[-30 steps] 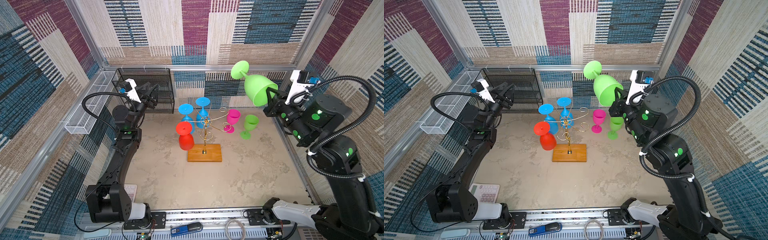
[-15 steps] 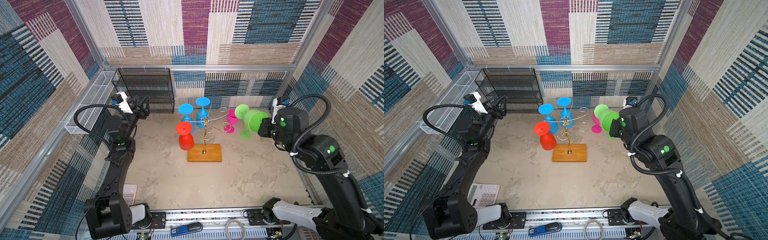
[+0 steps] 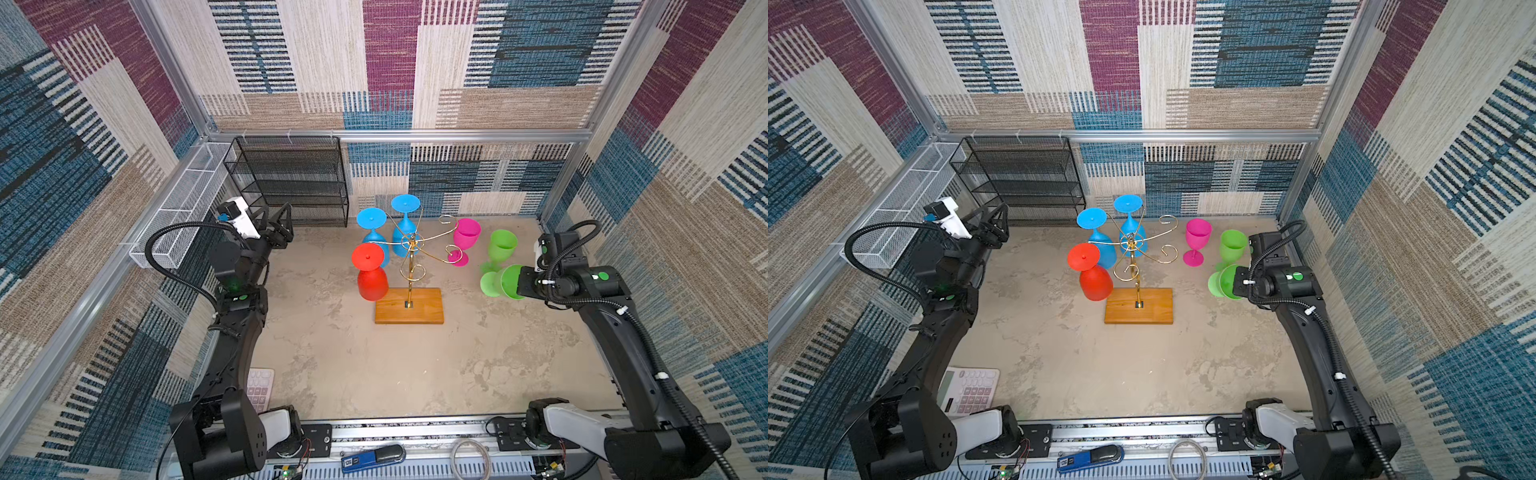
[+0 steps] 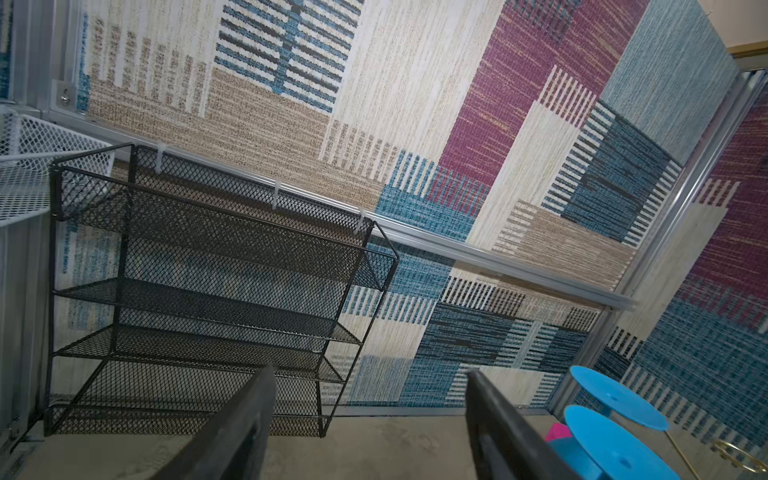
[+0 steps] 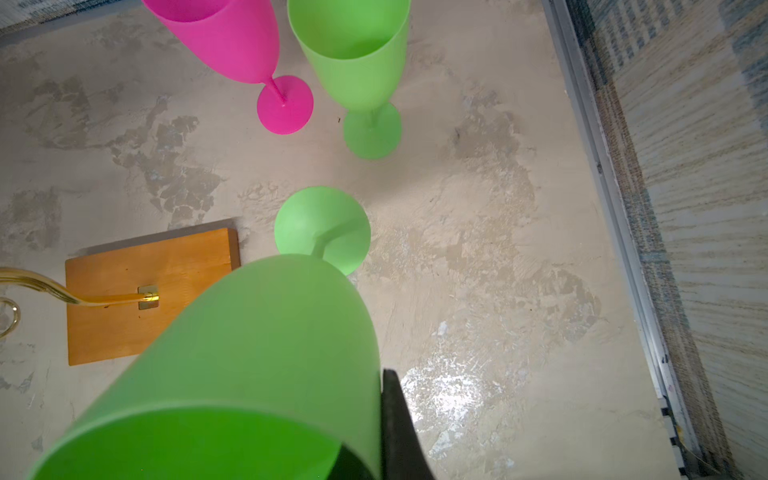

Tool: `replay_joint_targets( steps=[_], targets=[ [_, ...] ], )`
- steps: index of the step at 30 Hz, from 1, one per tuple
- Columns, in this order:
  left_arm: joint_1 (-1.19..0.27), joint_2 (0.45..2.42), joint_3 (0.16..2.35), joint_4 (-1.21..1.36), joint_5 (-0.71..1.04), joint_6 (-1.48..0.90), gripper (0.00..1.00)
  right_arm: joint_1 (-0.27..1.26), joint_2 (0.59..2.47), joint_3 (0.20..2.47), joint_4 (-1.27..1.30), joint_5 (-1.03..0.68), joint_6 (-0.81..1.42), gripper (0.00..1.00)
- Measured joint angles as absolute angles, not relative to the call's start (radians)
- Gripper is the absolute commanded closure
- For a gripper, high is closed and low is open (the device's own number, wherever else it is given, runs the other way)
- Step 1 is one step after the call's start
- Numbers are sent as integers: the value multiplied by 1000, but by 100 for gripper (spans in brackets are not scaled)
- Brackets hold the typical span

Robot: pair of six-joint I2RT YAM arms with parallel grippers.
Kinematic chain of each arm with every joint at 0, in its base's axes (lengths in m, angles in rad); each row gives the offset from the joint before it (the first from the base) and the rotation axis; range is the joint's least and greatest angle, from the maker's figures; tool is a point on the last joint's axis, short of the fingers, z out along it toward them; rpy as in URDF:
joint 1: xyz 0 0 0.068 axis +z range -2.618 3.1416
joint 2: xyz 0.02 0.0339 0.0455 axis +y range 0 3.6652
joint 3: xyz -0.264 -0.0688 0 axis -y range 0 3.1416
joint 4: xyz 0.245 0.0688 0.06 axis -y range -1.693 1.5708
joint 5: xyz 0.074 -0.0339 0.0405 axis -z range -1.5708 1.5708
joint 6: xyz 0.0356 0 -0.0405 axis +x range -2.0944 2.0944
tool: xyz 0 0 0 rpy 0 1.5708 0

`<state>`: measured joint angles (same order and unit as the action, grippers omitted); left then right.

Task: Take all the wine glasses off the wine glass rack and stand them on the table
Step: 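Carry the green glass down beside the standing green glass while the left gripper draws back, then lower the green glass upright onto the table and open the right gripper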

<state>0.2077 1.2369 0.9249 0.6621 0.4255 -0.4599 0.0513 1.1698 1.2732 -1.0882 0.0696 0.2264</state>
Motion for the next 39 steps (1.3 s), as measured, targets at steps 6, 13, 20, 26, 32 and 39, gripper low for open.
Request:
replay_joint_targets(
  steps=[6, 13, 20, 26, 32, 39],
  targets=[
    [215, 1248, 899, 681, 426, -468, 25, -63, 1212, 1212, -1038, 35, 181, 100],
    [227, 1269, 888, 715, 426, -471, 25, -166, 1286, 1204, -986, 33, 153, 100],
    [233, 1296, 876, 744, 430, -472, 26, -193, 1409, 1284, -936, 39, 134, 100],
    [242, 1298, 874, 767, 450, -471, 26, -225, 1542, 1353, -903, 67, 123, 100],
    [255, 1308, 872, 774, 451, -472, 26, -227, 1637, 1421, -876, 72, 103, 100],
    [266, 1313, 868, 782, 452, -476, 27, -229, 1724, 1494, -874, 74, 88, 95]
  ],
)
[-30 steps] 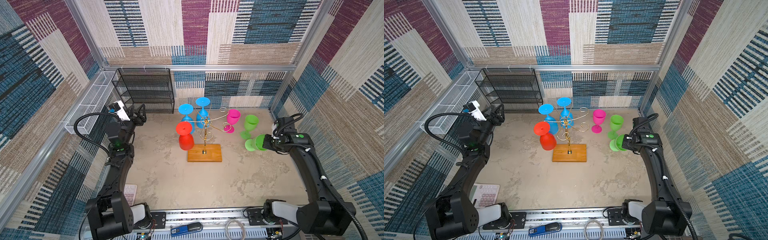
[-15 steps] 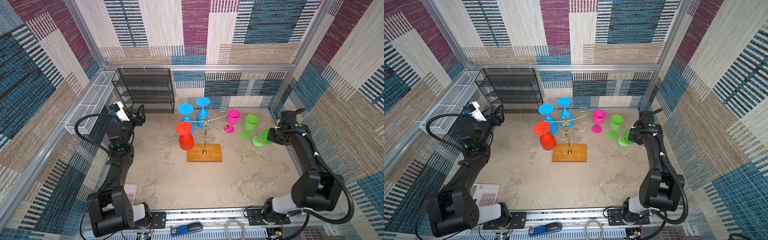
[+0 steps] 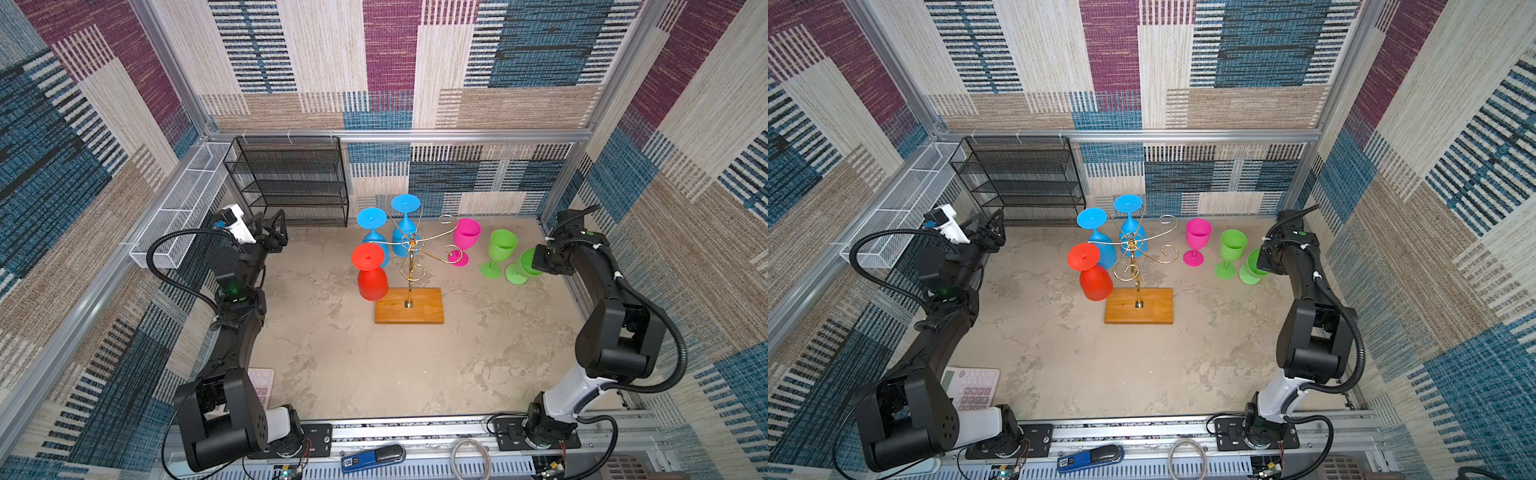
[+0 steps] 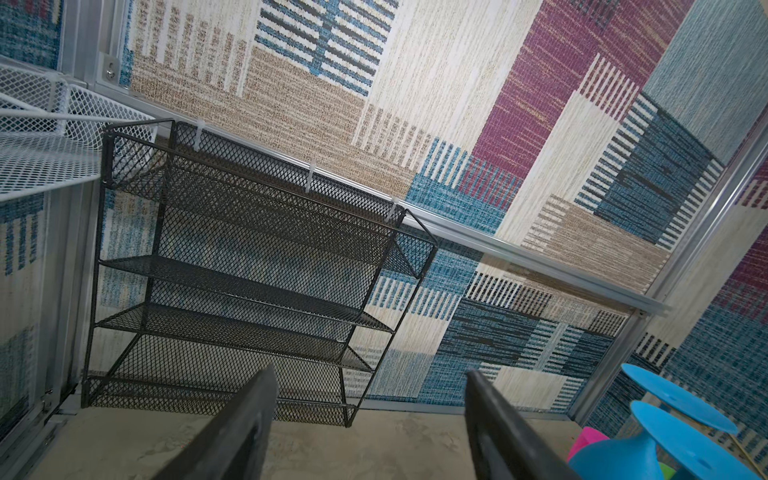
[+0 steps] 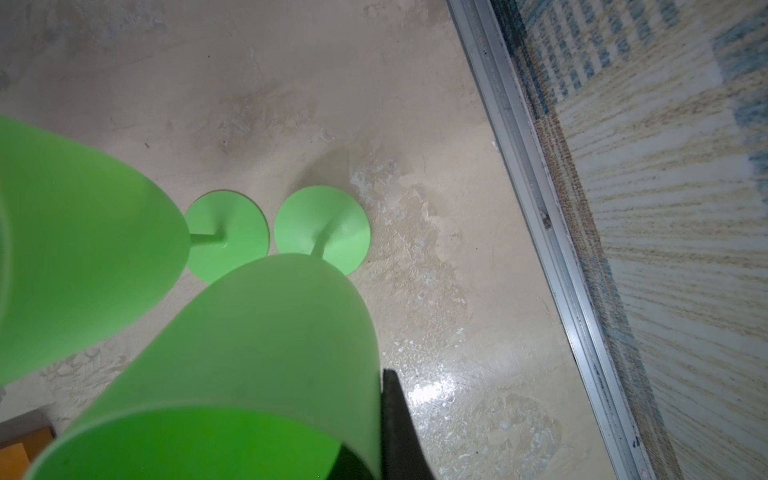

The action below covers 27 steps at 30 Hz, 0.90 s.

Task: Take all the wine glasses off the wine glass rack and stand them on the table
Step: 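Lower the green glass upright onto the table and open the right gripper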

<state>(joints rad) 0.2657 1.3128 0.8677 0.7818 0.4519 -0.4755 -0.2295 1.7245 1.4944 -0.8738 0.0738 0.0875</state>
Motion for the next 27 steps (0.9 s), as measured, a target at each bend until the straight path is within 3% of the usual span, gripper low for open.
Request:
replay_joint_targets(
  steps=[4, 11, 27],
  targets=[
    [268, 1316, 867, 789, 452, -476, 27, -229, 1741, 1503, -873, 74, 81, 75],
    [271, 1316, 867, 792, 453, -476, 27, -229, 1751, 1536, -887, 75, 77, 61],
    [273, 1302, 867, 796, 460, -476, 27, -229, 1782, 1682, -879, 26, 79, 61]
  ],
)
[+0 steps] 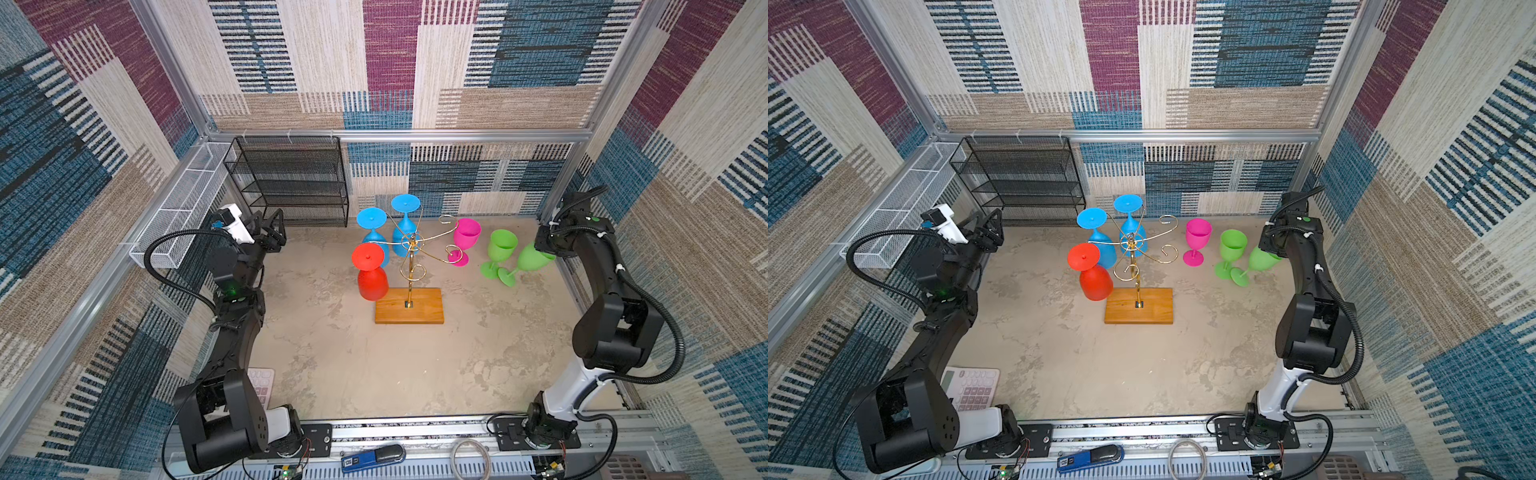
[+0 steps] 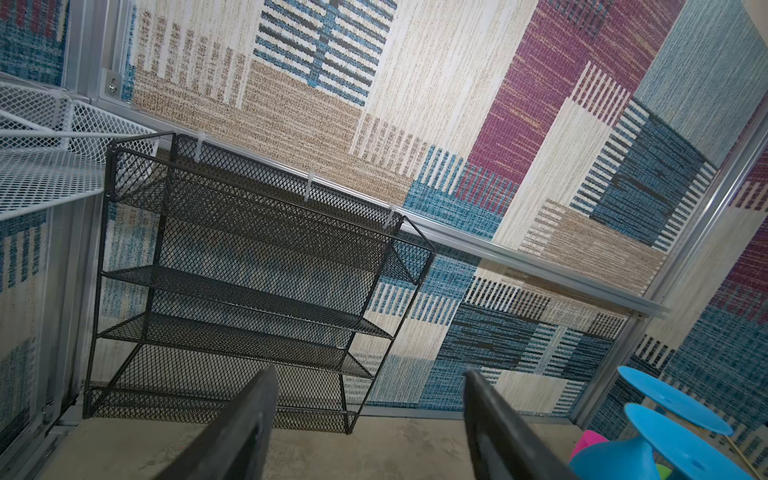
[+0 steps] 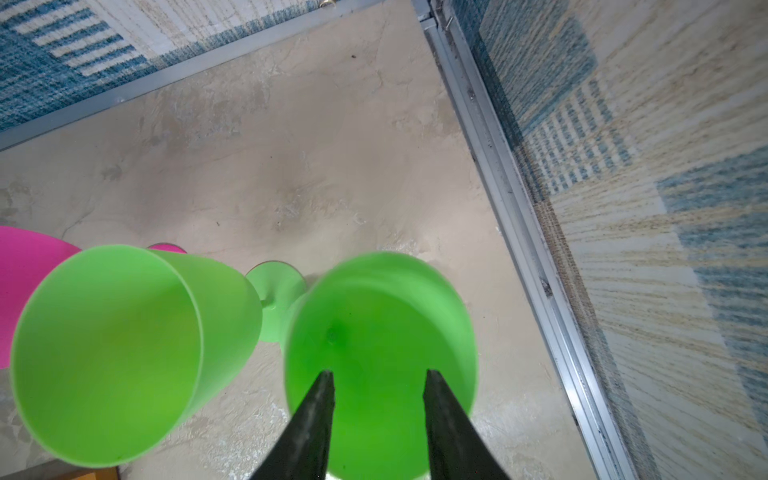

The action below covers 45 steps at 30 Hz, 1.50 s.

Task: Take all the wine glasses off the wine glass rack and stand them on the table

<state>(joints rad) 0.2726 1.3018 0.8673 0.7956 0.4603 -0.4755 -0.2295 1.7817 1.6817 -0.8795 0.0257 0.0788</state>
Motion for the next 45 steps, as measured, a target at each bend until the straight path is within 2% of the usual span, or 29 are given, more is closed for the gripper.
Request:
replay_joint_targets(
  steps=[8, 20, 25, 28, 32, 40, 45],
  targets=[
    [274, 1296, 867, 795, 474, -476, 27, -229, 1753, 1627, -865, -35, 82, 65],
    [275, 1294, 867, 796, 475, -476, 27, -229, 1681, 1560, -851, -68, 84, 62],
    [276, 1293, 873, 784, 476, -481, 27, -228, 1600, 1604, -840, -133, 102, 52],
    [277, 1290, 915, 724, 479, -506, 27, -228, 1523, 1599, -782, -204, 124, 36],
    [279, 1275, 992, 628, 525, -559, 27, -216, 1394, 1506, -684, -305, 163, 26],
    [292, 1295, 1051, 584, 790, -883, 44, -66, 1256, 1463, -478, -390, 231, 12],
    [250, 1207, 1003, 540, 930, -1029, 44, 7, 1217, 1442, -361, -401, 246, 0]
  ],
)
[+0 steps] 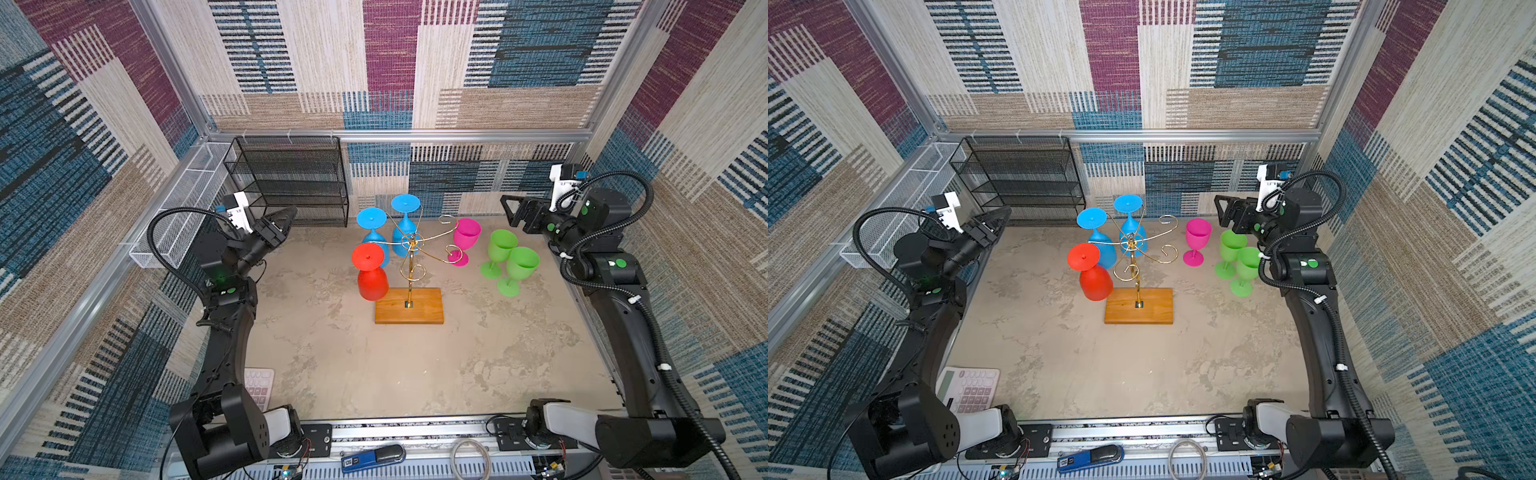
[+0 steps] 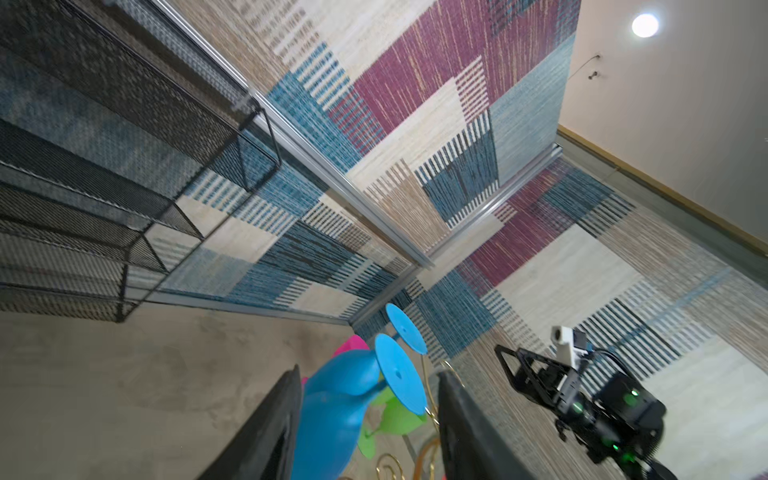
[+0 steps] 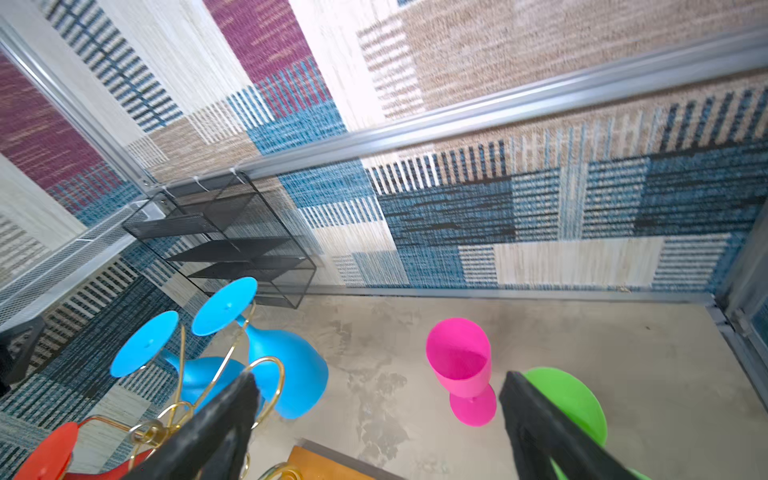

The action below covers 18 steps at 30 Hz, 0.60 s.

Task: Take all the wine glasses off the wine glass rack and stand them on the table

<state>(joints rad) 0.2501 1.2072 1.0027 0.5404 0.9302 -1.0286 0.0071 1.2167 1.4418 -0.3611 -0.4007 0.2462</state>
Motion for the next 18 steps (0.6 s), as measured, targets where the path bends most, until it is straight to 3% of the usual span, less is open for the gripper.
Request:
replay_joint_targets(
  steps=[8, 18],
  targets=[
    [110, 905, 1011, -15, 888, -786, 43, 117, 1163, 1388, -213, -388, 253, 1],
    [-19, 882, 1003, -325, 788, -735, 43, 210, 1157, 1373, -149, -368, 237, 1]
  ],
)
